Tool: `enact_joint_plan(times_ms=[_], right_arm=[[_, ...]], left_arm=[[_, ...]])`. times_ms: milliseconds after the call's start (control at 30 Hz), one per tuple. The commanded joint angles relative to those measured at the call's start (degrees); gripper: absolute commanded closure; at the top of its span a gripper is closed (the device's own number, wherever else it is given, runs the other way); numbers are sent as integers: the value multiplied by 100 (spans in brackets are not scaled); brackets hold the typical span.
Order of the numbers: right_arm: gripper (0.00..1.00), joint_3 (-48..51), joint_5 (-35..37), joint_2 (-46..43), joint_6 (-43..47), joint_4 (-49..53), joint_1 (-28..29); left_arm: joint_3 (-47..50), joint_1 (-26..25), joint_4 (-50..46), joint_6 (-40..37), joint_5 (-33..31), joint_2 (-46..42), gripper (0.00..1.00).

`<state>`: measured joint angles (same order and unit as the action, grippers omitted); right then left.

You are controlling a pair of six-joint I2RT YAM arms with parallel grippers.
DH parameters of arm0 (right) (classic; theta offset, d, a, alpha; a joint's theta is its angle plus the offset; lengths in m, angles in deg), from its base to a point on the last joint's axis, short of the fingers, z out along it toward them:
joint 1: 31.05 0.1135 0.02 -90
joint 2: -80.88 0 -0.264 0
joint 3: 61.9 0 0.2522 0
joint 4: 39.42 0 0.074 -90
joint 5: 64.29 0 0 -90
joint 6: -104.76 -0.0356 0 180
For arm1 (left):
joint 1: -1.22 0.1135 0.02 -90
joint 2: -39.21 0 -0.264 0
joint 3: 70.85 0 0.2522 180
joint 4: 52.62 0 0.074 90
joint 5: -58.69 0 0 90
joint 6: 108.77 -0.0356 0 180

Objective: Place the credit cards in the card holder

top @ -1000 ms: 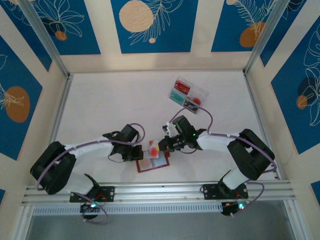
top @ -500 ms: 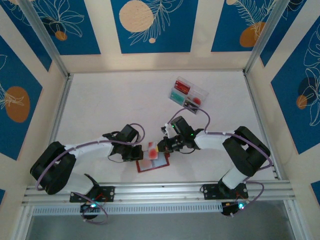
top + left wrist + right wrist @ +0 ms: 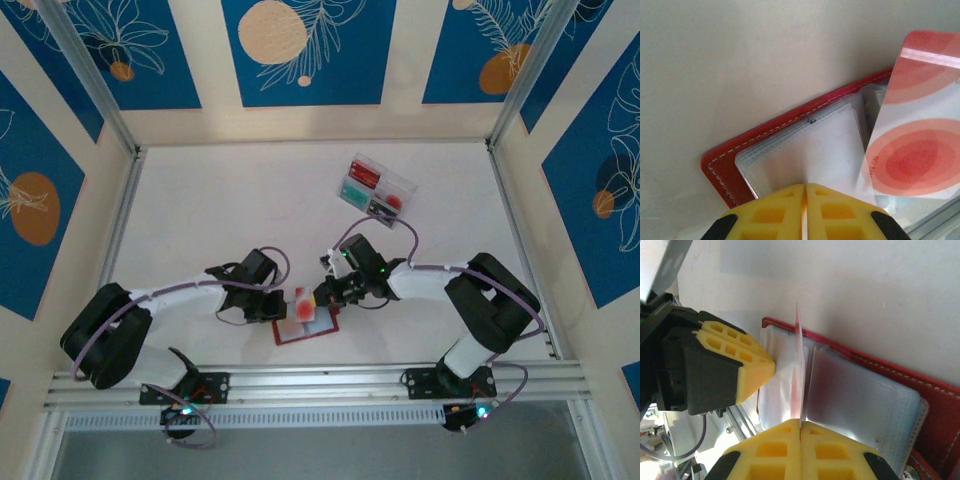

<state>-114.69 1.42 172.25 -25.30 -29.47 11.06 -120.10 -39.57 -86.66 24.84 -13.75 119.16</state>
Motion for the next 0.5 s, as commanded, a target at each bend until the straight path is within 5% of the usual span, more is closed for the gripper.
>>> enact_joint_plan(times_ms=[0, 467], right_arm=[[100, 49, -288, 65, 195, 324, 52], [100, -569, -581, 539, 775, 1759, 78]], left_arm=[[181, -49, -285, 73, -125, 168, 91], [257, -46, -232, 68, -147, 118, 91]])
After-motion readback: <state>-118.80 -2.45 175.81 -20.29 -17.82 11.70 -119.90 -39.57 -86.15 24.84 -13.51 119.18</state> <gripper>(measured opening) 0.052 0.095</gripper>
